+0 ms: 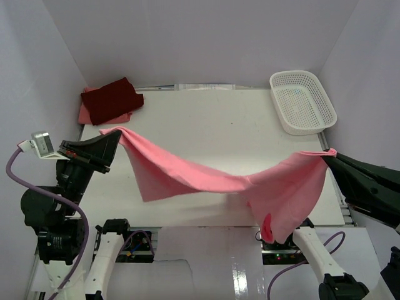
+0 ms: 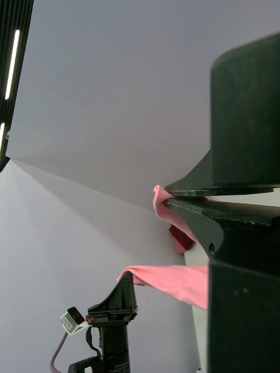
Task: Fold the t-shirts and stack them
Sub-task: Flatten out the tshirt
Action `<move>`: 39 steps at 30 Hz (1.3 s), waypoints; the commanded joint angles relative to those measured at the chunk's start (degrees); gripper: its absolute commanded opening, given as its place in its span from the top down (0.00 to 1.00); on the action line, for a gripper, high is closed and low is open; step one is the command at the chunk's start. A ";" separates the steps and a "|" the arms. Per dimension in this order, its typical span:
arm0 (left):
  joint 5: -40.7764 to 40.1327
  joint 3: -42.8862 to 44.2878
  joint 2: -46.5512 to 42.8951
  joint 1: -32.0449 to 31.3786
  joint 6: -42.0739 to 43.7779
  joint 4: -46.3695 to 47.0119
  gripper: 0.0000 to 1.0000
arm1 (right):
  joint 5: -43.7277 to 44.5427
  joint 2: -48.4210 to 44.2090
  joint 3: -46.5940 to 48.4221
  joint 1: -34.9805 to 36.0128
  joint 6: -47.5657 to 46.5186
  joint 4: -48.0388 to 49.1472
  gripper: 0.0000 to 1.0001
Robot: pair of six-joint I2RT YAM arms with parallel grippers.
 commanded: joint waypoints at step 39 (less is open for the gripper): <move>13.90 -28.23 40.41 -6.12 16.55 -21.99 0.95 | 13.71 14.75 -33.33 -0.14 1.41 -21.77 0.92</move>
